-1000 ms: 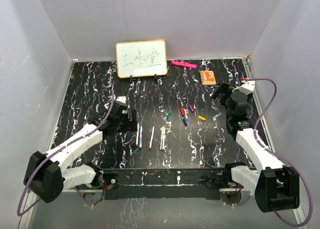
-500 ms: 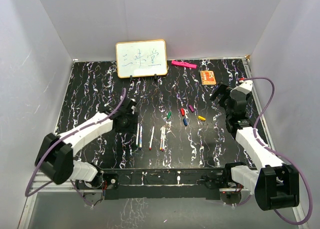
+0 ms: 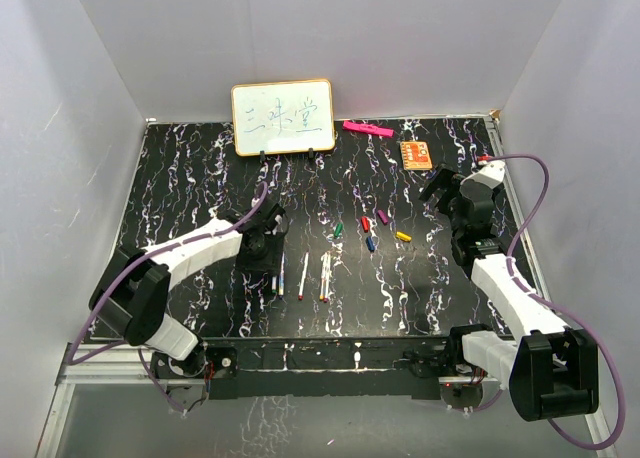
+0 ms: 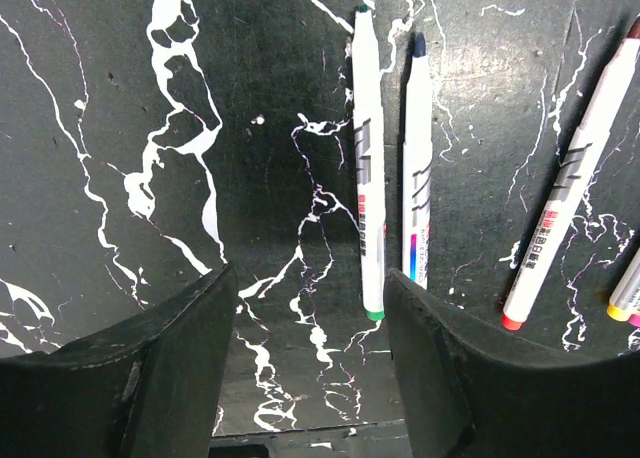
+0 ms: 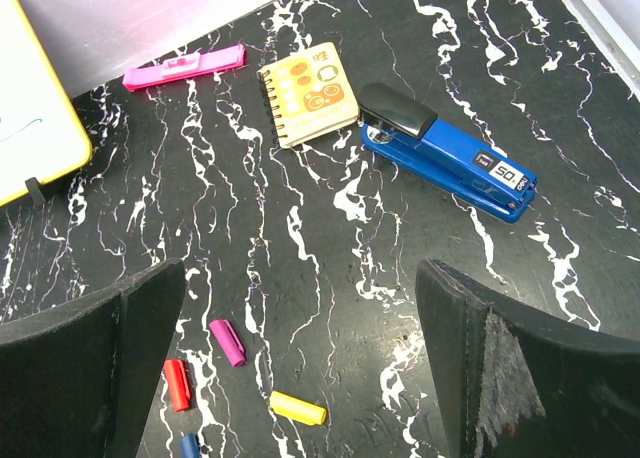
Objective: Insert the pens into the pen caps
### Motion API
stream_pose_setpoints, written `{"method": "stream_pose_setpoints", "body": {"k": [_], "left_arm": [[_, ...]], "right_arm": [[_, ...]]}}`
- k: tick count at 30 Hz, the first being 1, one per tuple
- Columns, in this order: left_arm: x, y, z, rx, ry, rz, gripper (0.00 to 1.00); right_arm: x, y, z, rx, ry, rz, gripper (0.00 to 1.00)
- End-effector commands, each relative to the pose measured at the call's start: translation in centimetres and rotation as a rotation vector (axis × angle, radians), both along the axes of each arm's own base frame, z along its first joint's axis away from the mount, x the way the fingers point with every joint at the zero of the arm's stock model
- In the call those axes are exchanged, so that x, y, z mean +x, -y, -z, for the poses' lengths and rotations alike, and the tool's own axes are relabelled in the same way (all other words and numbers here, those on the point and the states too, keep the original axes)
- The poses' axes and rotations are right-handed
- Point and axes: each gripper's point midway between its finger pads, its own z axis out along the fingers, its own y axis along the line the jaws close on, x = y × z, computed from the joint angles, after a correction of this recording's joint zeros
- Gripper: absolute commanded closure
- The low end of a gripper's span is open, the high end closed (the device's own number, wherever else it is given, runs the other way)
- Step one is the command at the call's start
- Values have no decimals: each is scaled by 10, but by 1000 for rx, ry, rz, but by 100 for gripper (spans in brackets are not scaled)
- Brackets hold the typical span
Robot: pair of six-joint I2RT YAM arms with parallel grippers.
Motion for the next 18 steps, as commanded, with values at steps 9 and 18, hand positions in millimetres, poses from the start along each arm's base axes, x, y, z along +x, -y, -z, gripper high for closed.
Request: {"method": "stream_pose_setpoints", "body": {"k": [9, 18], "left_arm": [[9, 14, -3, -50, 29, -16, 42], [13, 8, 2, -13, 39, -25, 44]], "right_arm": [[6, 0, -18, 15, 63, 2, 2], [5, 1, -17, 12, 60, 6, 2]]}}
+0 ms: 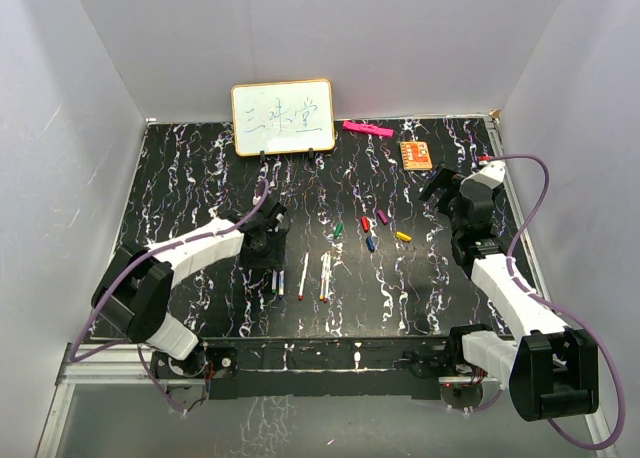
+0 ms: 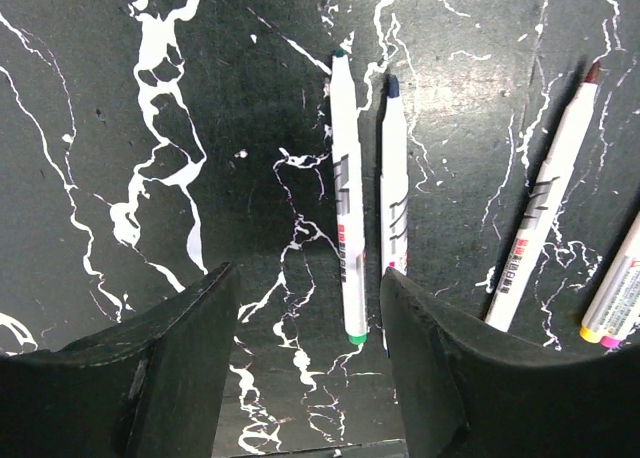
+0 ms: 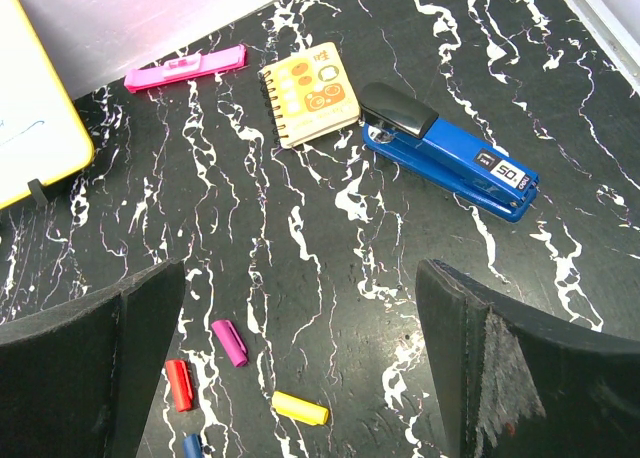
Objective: Insert the pens into the pen caps
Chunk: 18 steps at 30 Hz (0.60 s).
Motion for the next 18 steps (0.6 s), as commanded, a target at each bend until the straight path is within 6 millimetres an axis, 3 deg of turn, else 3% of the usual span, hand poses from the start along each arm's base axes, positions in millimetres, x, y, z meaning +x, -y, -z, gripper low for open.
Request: {"method": "stream_pose_setpoints", "body": {"k": [1, 18], "left_arm": [[1, -3, 1, 28, -1, -11, 44], [-6, -7, 19, 69, -56, 0, 50]], "right_arm": [[5, 1, -17, 4, 59, 3, 2], [4, 2, -18, 3, 62, 10, 2]]}}
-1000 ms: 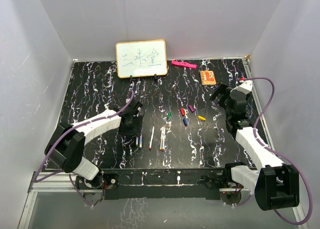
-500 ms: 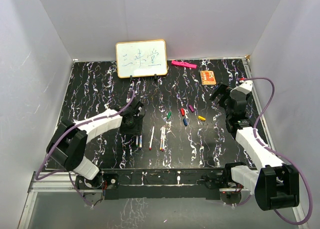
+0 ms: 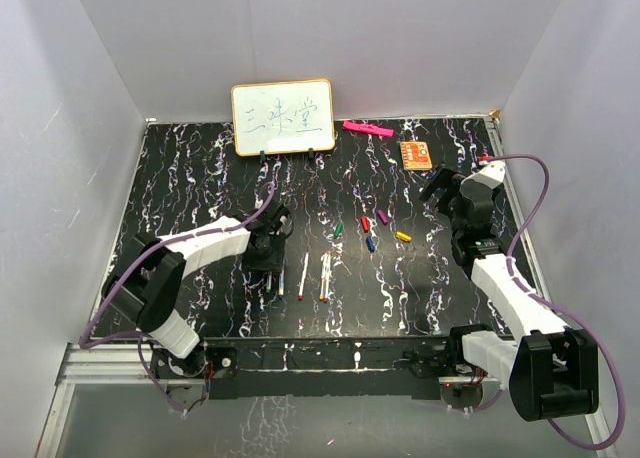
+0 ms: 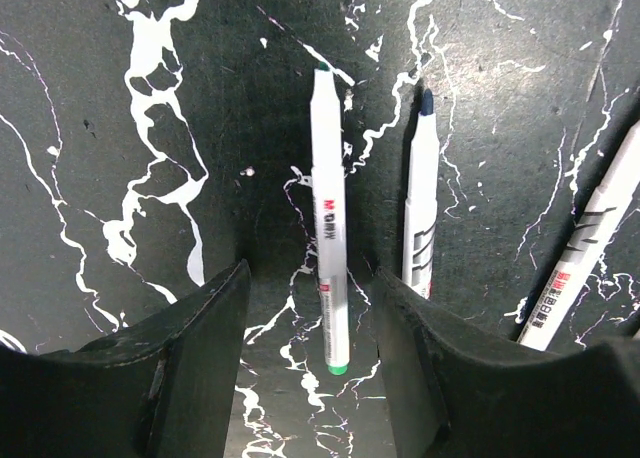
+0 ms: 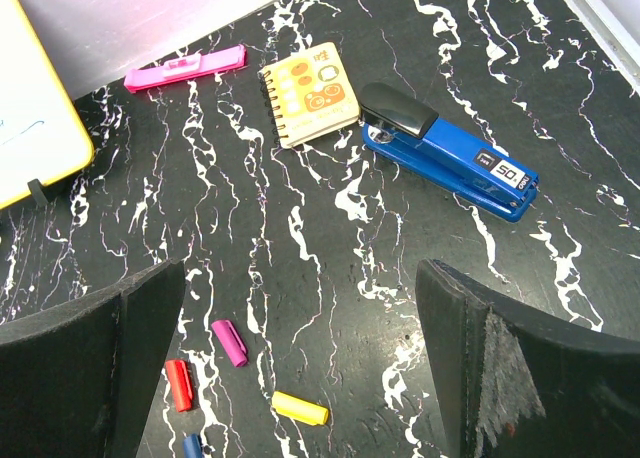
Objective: Insert the pens into the pen caps
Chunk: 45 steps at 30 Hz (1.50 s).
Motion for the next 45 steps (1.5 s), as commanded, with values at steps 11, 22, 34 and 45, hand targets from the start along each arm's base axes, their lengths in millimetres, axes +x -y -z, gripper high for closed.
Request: {"method": "stream_pose_setpoints", "body": {"k": [11, 22, 34, 45], "left_arm": [[-19, -23, 11, 124, -87, 6, 65], [-29, -28, 25, 162, -160, 20, 67], [-38, -27, 34, 140, -188, 27, 100], [-36, -26, 26, 116, -158, 73, 100]], "right_arm": [[2, 3, -21, 4, 70, 16, 2], [1, 4, -27, 7, 81, 23, 2], [2, 4, -33, 8, 86, 22, 2], [11, -21, -21, 14, -1, -120, 2]]}}
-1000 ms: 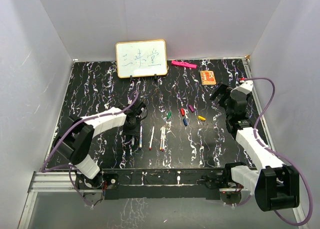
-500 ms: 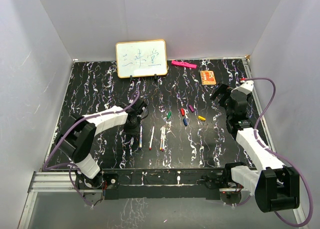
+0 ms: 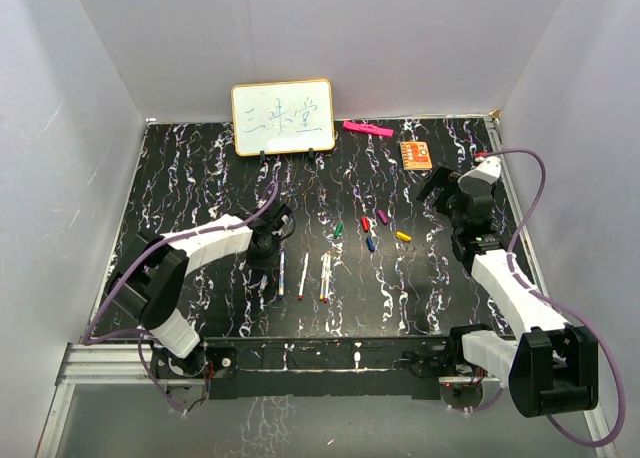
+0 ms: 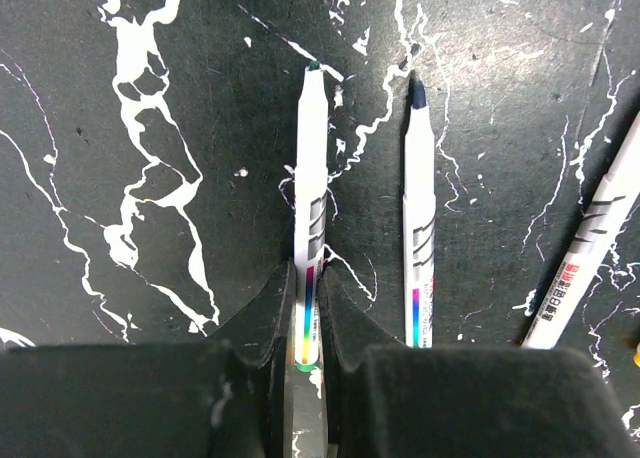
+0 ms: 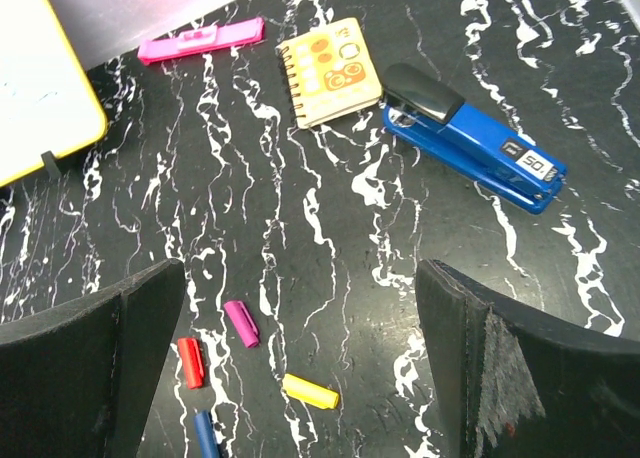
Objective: Insert the pens into the pen caps
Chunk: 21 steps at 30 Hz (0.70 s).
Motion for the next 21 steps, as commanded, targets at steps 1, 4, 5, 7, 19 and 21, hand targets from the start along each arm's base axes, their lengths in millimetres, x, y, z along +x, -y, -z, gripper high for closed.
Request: {"method": "stream_pose_setpoints", "body": {"k": [1, 4, 5, 7, 19, 21], "left_arm": [[-30, -25, 19, 98, -111, 24, 100], [-19, -20, 6, 75, -56, 21, 100], [-15, -17, 1, 61, -36, 19, 100], [-8, -12, -9, 33, 6, 8, 100], [7, -10, -45, -41, 167, -36, 100], [4, -12, -47, -43, 171, -45, 100]], "right_arm": [[12, -16, -20, 9, 17, -96, 2], [12, -26, -18, 13, 2, -129, 2], [11, -29, -18, 8, 1, -132, 2], [9, -38, -18, -4, -8, -143, 2], [3, -129, 3, -65, -128, -274, 26], [4, -141, 9, -61, -151, -289, 31]]}}
